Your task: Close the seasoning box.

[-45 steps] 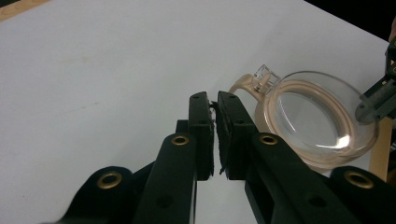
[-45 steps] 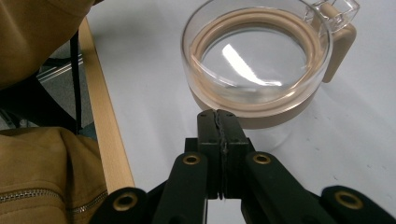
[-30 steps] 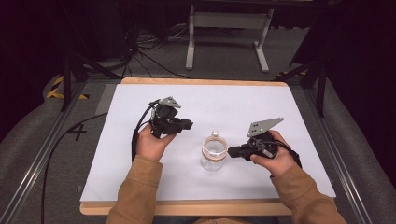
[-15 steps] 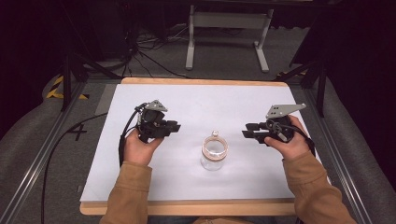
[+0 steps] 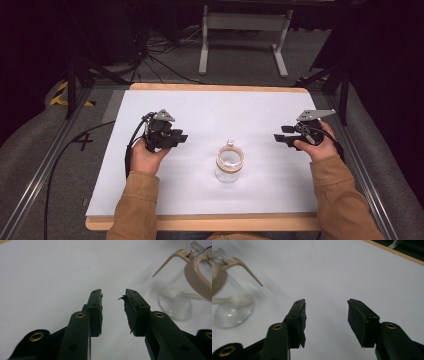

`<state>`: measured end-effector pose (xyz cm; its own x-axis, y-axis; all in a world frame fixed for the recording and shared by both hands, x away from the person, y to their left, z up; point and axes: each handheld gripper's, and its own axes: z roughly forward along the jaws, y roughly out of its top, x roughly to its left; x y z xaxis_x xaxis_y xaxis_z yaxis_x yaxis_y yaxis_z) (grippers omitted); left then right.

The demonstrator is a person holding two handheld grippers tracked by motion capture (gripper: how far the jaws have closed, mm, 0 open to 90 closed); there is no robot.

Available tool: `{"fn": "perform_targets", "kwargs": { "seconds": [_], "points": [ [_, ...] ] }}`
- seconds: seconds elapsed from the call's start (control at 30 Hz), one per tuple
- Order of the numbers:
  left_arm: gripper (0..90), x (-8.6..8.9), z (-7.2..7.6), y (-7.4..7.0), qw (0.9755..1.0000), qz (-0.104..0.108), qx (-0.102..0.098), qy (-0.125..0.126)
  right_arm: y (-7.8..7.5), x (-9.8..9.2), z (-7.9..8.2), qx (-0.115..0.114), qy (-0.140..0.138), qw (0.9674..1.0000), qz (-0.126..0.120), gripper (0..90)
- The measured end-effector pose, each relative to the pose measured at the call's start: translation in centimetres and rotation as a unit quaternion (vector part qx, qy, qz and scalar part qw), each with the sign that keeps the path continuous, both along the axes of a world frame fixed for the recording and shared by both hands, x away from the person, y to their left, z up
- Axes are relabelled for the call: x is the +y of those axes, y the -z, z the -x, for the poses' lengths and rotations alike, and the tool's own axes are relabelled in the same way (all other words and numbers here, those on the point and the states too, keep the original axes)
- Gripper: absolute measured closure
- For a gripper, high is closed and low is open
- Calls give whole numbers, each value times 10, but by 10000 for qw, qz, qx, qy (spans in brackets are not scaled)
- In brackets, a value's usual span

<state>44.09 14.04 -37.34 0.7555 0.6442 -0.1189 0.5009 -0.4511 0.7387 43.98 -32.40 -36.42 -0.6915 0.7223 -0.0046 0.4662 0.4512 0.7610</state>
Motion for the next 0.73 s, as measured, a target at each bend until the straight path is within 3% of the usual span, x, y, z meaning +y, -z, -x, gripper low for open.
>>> {"fn": "perform_targets", "kwargs": {
  "seconds": [0.13,0.23,0.4,0.5,0.73],
  "points": [
    [637,-1,-2,3,10000,1,-7,9,21,-12,-11,269,259,9993,70,460],
    [621,-1,-2,3,9999,-104,-71,84,33,-18,-17,382,377,9981,315,444],
    [596,0,-4,8,10000,-66,-33,39,52,-24,-23,727,430,9956,408,432],
    [585,3,-6,9,9999,-117,-34,56,56,-24,-24,824,422,9948,413,424],
    [541,3,-9,11,10000,-41,41,-51,53,-22,-21,781,315,9960,295,414]
  ]
}}
